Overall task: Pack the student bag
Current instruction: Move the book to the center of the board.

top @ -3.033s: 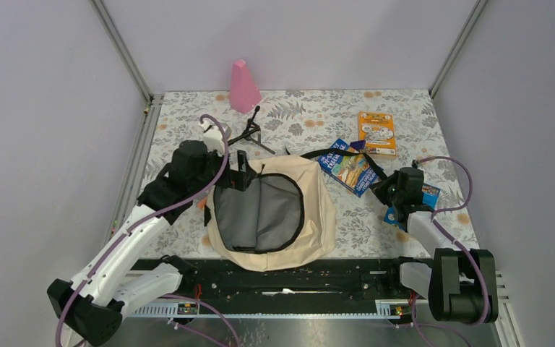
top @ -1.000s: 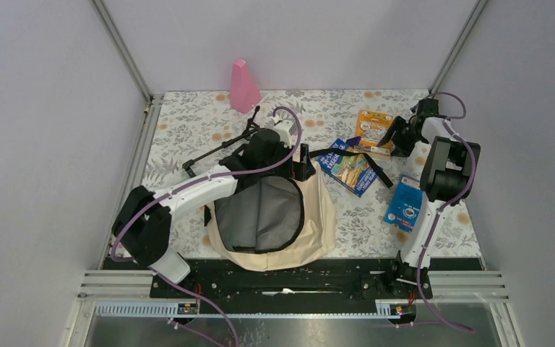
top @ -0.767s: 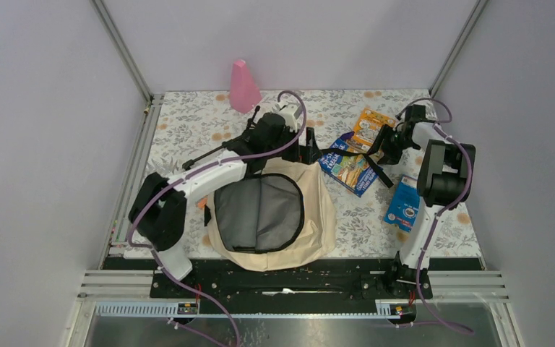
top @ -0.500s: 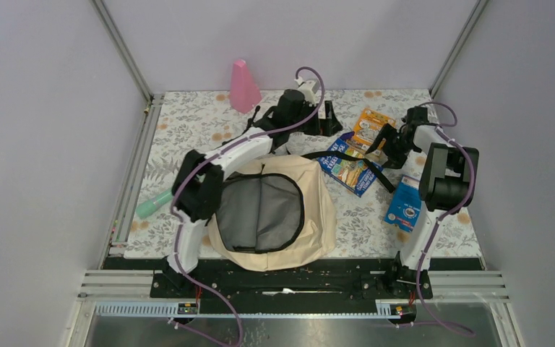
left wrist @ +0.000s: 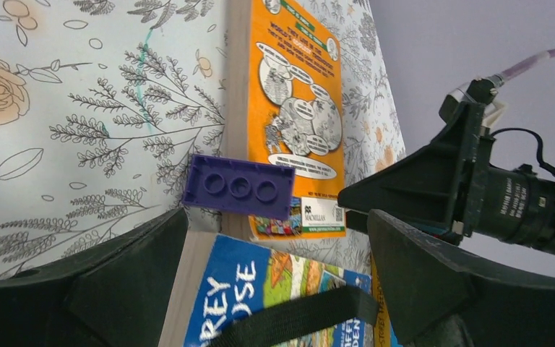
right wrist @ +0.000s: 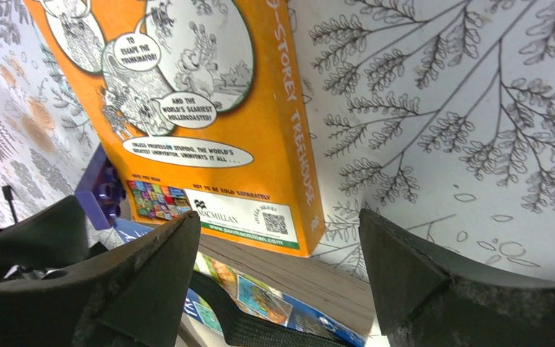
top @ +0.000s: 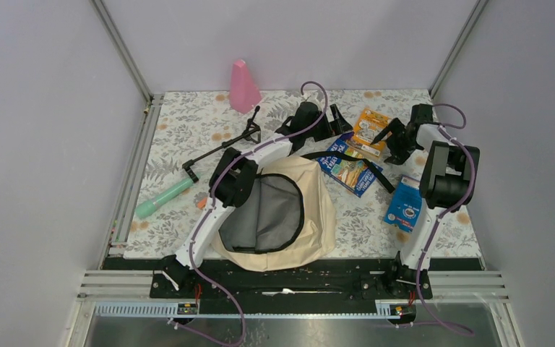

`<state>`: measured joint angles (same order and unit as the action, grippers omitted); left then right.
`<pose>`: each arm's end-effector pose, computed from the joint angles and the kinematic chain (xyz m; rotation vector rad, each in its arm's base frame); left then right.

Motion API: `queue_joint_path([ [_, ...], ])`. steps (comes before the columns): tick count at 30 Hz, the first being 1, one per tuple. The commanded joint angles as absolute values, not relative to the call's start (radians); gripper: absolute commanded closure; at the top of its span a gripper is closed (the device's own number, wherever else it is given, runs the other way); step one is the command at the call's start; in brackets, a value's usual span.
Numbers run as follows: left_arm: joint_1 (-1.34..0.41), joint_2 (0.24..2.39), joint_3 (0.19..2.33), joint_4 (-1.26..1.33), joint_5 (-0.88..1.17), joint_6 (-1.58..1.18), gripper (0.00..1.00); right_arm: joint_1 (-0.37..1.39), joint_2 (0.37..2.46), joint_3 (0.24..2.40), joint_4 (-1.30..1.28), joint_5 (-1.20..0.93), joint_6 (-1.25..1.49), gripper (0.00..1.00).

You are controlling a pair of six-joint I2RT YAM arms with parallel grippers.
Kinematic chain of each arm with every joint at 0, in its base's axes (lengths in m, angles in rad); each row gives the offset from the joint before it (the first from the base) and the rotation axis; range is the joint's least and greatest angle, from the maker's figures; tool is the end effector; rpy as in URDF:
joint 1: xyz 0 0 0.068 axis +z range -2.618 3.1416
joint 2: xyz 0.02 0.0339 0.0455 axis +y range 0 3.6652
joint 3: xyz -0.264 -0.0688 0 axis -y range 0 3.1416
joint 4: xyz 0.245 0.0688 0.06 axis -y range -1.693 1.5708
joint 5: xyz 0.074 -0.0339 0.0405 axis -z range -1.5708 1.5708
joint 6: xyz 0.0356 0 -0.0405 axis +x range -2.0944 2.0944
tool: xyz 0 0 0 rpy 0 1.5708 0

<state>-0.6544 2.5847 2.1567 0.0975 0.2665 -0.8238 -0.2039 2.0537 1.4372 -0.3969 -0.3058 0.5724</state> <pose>0.4659 -0.3692 0.1708 0.0225 2.0958 -1.2104 0.4275 -0.0774 0.1630 0.8779 2.4499 0.5302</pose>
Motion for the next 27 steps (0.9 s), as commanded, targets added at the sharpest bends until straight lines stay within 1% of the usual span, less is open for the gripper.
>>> queue_joint_path([
  [1, -0.656, 2.647, 2.260, 0.248, 0.273, -0.948, 0.01, -0.172, 2.079, 1.499, -0.383, -0.336, 0.619, 0.12],
  [8, -0.669, 2.734, 2.314, 0.314, 0.271, -1.010, 0.01, -0.105, 2.107, 1.532, -0.358, -0.373, 0.638, 0.11],
  [12, -0.674, 2.736, 2.273, 0.352, 0.327, -1.017, 0.01, -0.066, 2.095, 1.504, -0.326, -0.380, 0.646, 0.24],
  [17, -0.676, 2.642, 2.077, 0.424, 0.358, -0.986, 0.01, -0.020, 2.084, 1.478, -0.312, -0.356, 0.648, 0.36],
  [24, -0.678, 2.578, 2.001, 0.471, 0.470, -0.940, 0.01, 0.031, 2.032, 1.455, -0.376, -0.288, 0.609, 0.44],
  [27, -0.679, 2.508, 1.902, 0.524, 0.485, -0.922, 0.01, 0.049, 1.996, 1.413, -0.375, -0.278, 0.586, 0.48],
])
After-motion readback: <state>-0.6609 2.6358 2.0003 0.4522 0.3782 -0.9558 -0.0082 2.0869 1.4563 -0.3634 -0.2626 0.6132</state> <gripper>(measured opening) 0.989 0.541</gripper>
